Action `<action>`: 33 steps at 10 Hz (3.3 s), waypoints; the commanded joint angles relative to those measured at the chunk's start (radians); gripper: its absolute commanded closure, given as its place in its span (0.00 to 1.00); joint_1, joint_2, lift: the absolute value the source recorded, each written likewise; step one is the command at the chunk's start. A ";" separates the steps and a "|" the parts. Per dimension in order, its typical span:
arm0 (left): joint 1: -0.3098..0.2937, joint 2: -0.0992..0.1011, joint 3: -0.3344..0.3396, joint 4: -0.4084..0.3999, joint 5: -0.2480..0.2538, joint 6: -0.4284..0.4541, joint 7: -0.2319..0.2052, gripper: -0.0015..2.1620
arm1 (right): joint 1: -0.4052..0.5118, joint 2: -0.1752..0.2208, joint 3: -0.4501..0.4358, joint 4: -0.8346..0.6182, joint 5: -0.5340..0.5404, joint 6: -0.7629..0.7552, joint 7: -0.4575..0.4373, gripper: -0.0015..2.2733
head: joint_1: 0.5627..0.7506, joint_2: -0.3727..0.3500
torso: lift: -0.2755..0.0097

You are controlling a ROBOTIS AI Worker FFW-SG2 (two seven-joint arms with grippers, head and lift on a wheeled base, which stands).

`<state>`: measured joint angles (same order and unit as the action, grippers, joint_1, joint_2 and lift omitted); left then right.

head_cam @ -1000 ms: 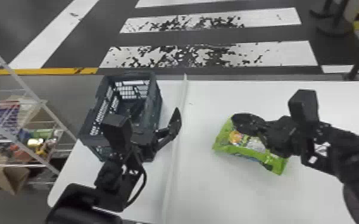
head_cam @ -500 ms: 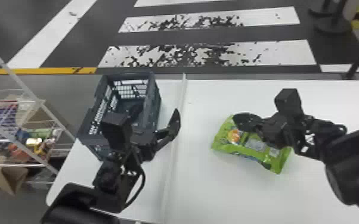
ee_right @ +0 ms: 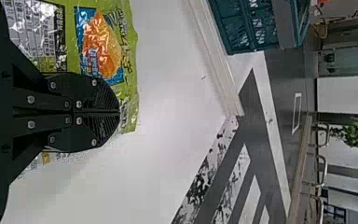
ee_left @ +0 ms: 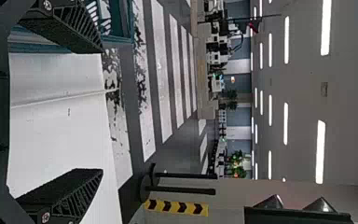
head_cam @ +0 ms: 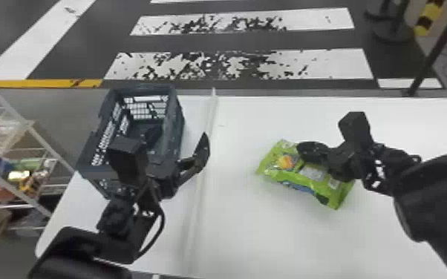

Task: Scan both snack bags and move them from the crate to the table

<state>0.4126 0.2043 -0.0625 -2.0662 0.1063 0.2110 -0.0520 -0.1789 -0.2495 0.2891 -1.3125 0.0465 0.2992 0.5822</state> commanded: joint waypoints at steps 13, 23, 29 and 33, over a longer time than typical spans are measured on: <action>-0.024 0.010 -0.014 0.041 0.015 -0.006 0.000 0.04 | 0.414 -0.002 -0.363 -0.613 -0.066 0.436 -0.120 0.99 | 0.70 0.41 | 0.66; -0.026 0.009 -0.010 0.074 0.024 -0.040 -0.002 0.04 | 0.582 0.070 -0.354 -0.656 -0.019 0.427 -0.018 0.99 | 0.70 0.48 | 0.66; -0.023 0.009 -0.010 0.072 0.024 -0.049 -0.005 0.04 | 0.595 0.067 -0.255 -0.860 0.021 0.430 -0.033 0.99 | 0.70 0.54 | 0.66; -0.023 0.009 -0.010 0.069 0.026 -0.058 -0.006 0.04 | 0.432 0.044 -0.041 -0.666 0.124 0.427 -0.071 0.99 | 0.70 0.67 | 0.66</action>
<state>0.3899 0.2127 -0.0722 -1.9973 0.1319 0.1527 -0.0582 0.2849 -0.2060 0.2231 -2.0137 0.1580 0.7270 0.5114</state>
